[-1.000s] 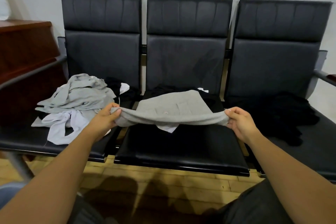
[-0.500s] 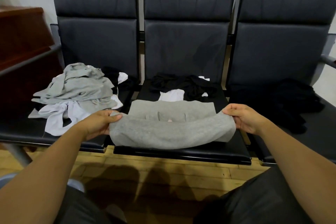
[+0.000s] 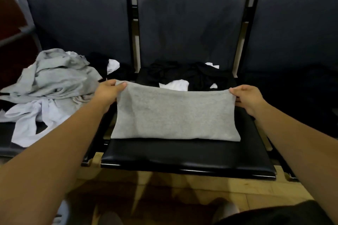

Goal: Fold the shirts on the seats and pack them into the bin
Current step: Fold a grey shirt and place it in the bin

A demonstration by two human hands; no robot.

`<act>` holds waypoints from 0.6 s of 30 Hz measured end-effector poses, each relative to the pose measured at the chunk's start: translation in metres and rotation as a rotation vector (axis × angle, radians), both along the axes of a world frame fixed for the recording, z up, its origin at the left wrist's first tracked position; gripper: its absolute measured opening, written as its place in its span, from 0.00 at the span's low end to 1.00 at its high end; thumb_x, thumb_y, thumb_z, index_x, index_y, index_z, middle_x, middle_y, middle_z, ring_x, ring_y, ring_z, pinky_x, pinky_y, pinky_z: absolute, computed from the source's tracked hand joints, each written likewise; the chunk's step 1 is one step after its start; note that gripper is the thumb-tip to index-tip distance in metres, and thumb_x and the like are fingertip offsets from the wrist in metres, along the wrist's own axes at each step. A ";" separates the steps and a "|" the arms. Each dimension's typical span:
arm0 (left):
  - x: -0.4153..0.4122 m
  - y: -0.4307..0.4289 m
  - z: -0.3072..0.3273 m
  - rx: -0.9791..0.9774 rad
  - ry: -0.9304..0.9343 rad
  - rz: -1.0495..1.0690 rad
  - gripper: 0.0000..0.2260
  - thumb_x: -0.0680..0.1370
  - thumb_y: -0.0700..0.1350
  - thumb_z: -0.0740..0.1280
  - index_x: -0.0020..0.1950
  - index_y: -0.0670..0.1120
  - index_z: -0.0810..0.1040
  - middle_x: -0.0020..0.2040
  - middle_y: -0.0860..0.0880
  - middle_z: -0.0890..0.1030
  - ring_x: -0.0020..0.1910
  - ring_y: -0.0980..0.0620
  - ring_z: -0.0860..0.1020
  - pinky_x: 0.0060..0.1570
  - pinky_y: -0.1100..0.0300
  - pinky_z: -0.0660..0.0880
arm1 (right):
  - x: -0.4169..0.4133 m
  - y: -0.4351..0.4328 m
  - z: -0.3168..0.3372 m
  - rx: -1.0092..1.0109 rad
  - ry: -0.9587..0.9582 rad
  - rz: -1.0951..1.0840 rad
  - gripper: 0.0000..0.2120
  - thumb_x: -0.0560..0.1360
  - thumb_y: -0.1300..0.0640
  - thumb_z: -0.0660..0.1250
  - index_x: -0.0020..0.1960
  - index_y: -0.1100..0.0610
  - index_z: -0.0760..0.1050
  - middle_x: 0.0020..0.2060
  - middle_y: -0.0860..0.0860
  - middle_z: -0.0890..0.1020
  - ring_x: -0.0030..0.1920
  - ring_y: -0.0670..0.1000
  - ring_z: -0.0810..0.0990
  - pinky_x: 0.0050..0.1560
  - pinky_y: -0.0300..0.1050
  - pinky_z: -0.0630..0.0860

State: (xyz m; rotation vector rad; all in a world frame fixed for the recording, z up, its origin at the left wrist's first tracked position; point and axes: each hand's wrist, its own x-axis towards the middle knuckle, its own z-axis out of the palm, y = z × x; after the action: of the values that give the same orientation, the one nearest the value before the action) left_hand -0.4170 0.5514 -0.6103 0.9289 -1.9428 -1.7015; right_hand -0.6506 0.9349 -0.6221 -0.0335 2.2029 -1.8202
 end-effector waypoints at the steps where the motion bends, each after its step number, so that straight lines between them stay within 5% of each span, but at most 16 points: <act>1: -0.010 -0.007 -0.014 0.004 -0.027 0.025 0.18 0.75 0.52 0.75 0.56 0.39 0.81 0.54 0.38 0.84 0.53 0.38 0.83 0.57 0.43 0.80 | -0.007 -0.003 -0.012 0.016 0.004 -0.031 0.07 0.77 0.62 0.72 0.41 0.58 0.76 0.43 0.57 0.83 0.48 0.58 0.83 0.46 0.49 0.82; 6: -0.032 -0.006 -0.064 -0.106 -0.168 0.103 0.06 0.80 0.48 0.69 0.48 0.47 0.75 0.45 0.40 0.79 0.44 0.44 0.78 0.47 0.50 0.77 | -0.030 -0.015 -0.047 0.126 0.065 -0.159 0.09 0.74 0.58 0.76 0.48 0.64 0.82 0.49 0.59 0.85 0.54 0.56 0.83 0.63 0.52 0.78; 15: -0.039 -0.012 -0.077 -0.415 -0.252 0.171 0.17 0.80 0.48 0.67 0.37 0.45 0.65 0.34 0.44 0.69 0.38 0.45 0.71 0.41 0.52 0.69 | -0.025 -0.027 -0.053 0.514 0.309 -0.132 0.10 0.79 0.53 0.69 0.48 0.61 0.78 0.41 0.54 0.81 0.42 0.55 0.81 0.51 0.55 0.81; 18: -0.035 -0.010 -0.062 -0.240 -0.166 0.201 0.13 0.77 0.46 0.73 0.39 0.47 0.71 0.39 0.47 0.76 0.40 0.47 0.76 0.44 0.54 0.75 | -0.011 -0.034 -0.048 0.731 0.466 -0.080 0.12 0.79 0.58 0.66 0.59 0.64 0.72 0.56 0.61 0.76 0.54 0.63 0.77 0.52 0.55 0.77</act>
State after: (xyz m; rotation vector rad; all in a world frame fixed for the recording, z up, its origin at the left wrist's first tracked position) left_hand -0.4523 0.5411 -0.6721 1.1587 -2.0250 -1.2827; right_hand -0.6615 0.9005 -0.6702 -0.2394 3.1058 -0.9972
